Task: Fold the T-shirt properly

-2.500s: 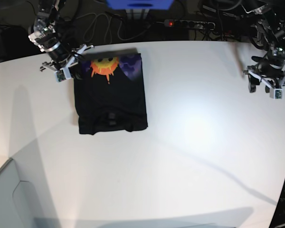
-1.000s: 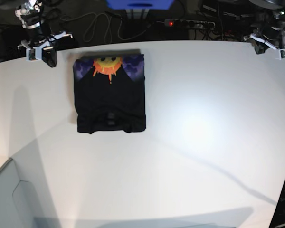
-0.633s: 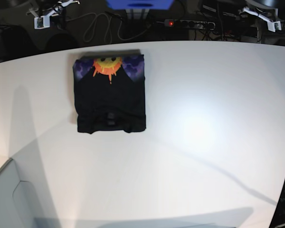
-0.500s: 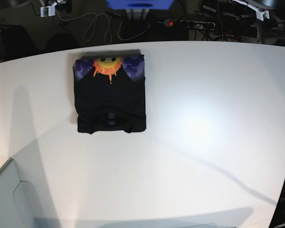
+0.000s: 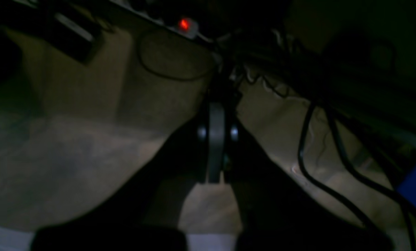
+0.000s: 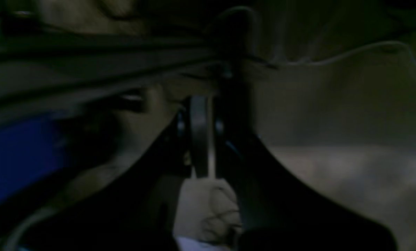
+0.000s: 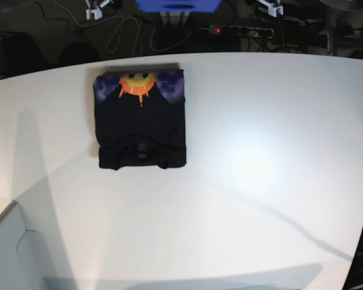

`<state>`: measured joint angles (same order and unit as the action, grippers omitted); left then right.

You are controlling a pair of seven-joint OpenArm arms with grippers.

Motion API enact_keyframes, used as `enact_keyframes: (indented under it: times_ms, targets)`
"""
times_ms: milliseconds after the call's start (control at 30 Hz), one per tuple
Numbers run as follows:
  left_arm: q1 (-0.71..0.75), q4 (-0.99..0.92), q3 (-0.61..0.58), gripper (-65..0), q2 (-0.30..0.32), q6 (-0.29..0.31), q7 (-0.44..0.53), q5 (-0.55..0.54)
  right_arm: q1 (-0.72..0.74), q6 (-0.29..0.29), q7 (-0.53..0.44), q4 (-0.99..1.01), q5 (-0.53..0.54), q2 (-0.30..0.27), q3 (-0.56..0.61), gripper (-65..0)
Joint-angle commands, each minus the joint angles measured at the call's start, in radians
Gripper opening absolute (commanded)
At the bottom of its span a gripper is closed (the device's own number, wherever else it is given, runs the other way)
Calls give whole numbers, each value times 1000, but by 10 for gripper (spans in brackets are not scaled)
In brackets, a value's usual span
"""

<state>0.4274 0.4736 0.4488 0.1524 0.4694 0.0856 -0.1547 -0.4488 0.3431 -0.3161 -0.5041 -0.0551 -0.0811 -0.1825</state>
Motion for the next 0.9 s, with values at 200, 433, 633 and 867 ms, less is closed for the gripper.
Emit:
enact_keyframes:
  times_ms: [200,433,633,867]
  targets:
    - [-114,-151,-227,-650,54,4,46,-4,104,-411,-110,233,-12,-4,226,-650]
    - [-137,-174,-379,-650,51,-114,46,-4,112,-666,-107,243,-12,10,285,-650]
    - [-135,-174,-434,-650,46,-185,44,-6,104,-668,-107,243,-12,40,283,-650]
    - [-134,-175,-460,-650,46,-188,44,-6,103,-668,-107,244,-12,66,285,-650]
